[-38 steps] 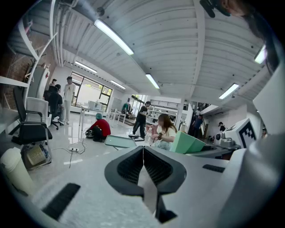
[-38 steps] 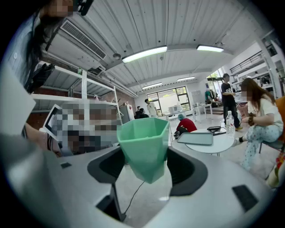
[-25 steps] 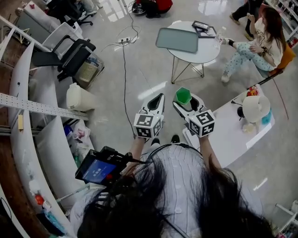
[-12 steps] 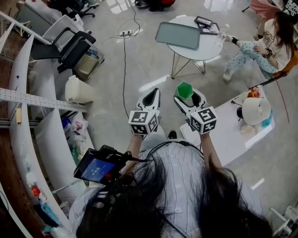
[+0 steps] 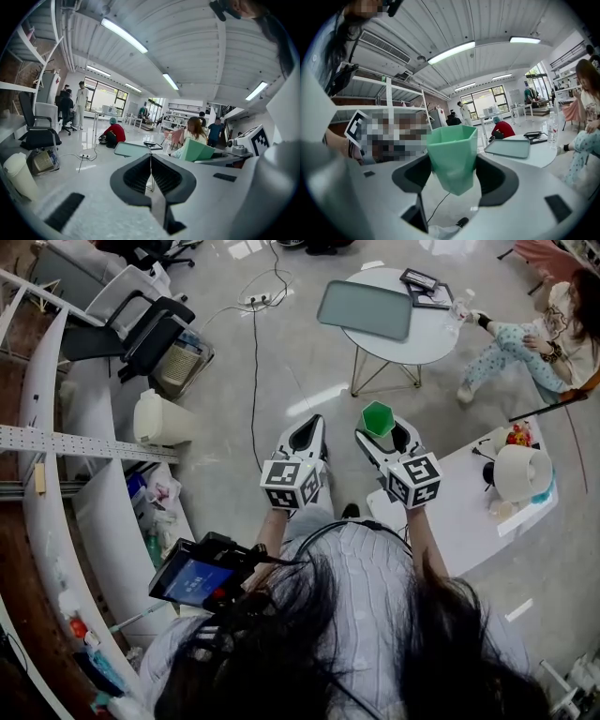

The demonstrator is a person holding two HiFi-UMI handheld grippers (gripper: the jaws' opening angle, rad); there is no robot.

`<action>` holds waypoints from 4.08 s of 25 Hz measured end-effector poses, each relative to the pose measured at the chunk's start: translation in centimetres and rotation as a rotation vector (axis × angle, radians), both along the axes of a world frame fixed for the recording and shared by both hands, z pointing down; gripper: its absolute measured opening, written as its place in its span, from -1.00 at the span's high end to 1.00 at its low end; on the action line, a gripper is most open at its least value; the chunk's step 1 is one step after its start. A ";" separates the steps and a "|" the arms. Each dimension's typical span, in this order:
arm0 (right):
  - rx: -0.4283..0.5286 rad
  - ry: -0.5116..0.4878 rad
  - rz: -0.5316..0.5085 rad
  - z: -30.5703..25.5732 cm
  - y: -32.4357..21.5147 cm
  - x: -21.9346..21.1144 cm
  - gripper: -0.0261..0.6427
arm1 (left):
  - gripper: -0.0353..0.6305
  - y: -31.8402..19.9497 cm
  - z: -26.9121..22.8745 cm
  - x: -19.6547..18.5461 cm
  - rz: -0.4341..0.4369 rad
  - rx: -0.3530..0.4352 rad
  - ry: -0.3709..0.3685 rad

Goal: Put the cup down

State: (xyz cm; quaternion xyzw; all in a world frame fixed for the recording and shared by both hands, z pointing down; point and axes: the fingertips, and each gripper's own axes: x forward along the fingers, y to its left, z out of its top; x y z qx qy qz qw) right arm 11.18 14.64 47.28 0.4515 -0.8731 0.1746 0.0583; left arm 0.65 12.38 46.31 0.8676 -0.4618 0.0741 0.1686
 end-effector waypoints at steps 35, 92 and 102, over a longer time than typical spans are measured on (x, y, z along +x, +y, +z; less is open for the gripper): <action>-0.045 0.007 0.104 0.5 -23.7 -7.9 -0.01 | 0.85 -25.0 1.0 -6.2 0.149 -0.016 -0.004; -0.131 -0.009 0.034 7.0 -46.6 -1.6 -0.01 | 0.85 -44.4 6.3 -0.2 0.102 -0.129 -0.093; -0.167 0.006 0.025 11.3 -51.8 -1.4 -0.01 | 0.85 -46.6 9.1 1.1 0.120 -0.178 -0.128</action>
